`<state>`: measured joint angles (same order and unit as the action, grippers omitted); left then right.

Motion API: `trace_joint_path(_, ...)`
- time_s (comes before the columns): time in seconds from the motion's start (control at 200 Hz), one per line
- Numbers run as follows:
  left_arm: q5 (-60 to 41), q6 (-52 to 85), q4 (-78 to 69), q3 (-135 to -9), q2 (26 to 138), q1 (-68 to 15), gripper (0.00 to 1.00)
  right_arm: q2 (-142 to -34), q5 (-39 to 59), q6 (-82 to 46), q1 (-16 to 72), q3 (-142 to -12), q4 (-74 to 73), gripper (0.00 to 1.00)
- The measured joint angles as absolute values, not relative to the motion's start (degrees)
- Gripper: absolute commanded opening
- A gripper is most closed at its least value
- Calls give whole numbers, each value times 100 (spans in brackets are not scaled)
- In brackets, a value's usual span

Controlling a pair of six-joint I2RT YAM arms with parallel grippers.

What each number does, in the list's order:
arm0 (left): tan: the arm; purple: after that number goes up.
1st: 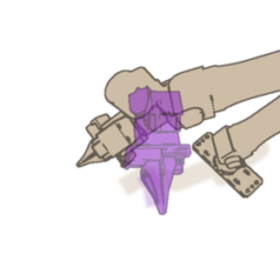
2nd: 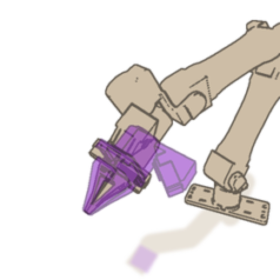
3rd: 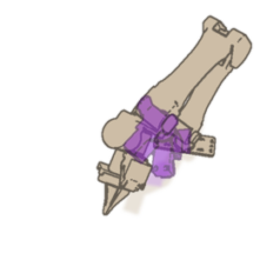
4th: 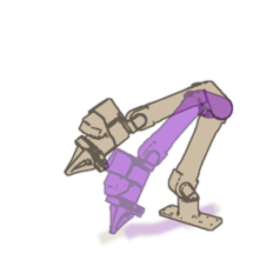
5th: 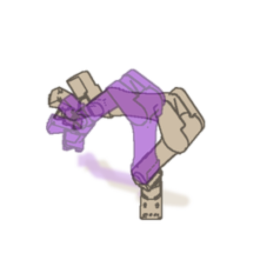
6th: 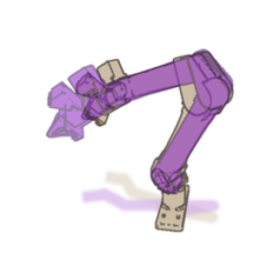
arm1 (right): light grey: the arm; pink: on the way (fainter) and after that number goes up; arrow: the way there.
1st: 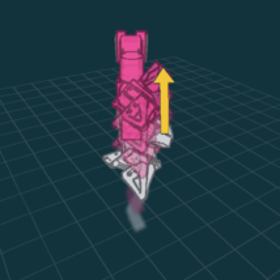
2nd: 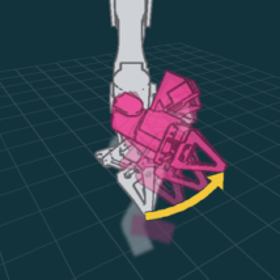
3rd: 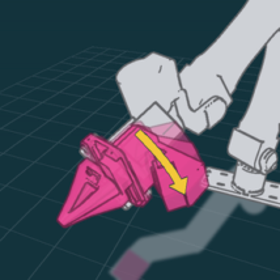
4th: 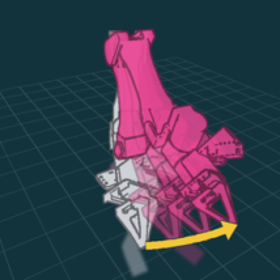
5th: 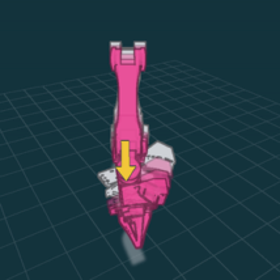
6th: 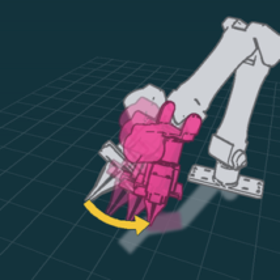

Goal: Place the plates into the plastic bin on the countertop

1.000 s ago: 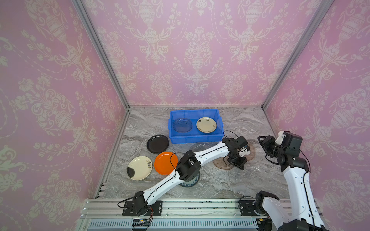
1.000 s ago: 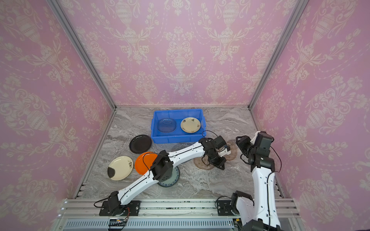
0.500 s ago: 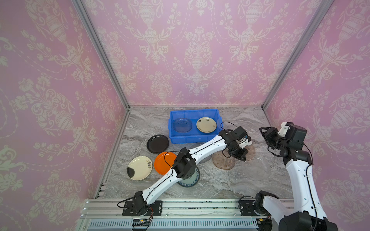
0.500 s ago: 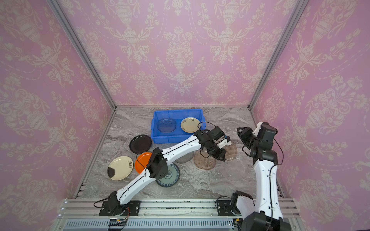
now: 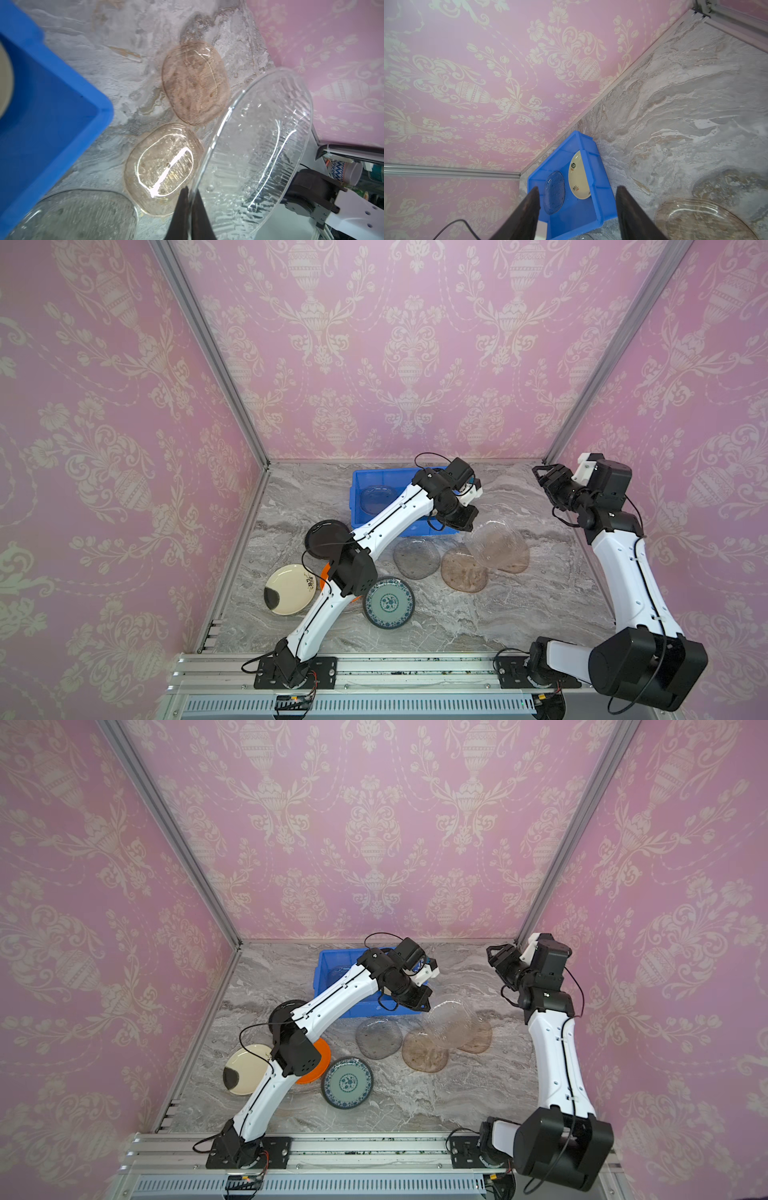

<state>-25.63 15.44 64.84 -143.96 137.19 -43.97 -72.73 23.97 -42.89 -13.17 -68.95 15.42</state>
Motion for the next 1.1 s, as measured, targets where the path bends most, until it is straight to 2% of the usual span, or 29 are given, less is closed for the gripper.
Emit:
trace_joint_path(0.245,-2252,2082,5509,-12589,12951,-3197,0,-7671,2355,-4233,-403,-7247,1415,56)
trace_joint_path(0.34,-2224,2593,4713,-11754,12534,-2816,0,-7946,2353,-4193,-64,-7408,1413,42)
trace_joint_path(0.41,-2209,2961,4160,-11257,12245,-2600,0,-8171,2357,-4158,215,-7483,1396,39)
trace_joint_path(0.525,-2211,3409,3509,-10785,11902,-2366,0,-8630,2390,-4139,633,-7588,1363,39)
trace_joint_path(0.631,-2222,3695,3074,-10490,11675,-2220,0,-9111,2473,-4171,930,-7730,1282,47)
trace_joint_path(0.731,-2235,3861,2823,-10274,11524,-2126,0,-9539,2536,-4182,1120,-7909,1212,48)
trace_joint_path(1.101,-2392,4259,2272,-9581,11279,-2040,0,-10320,2630,-4158,1306,-8584,1162,41)
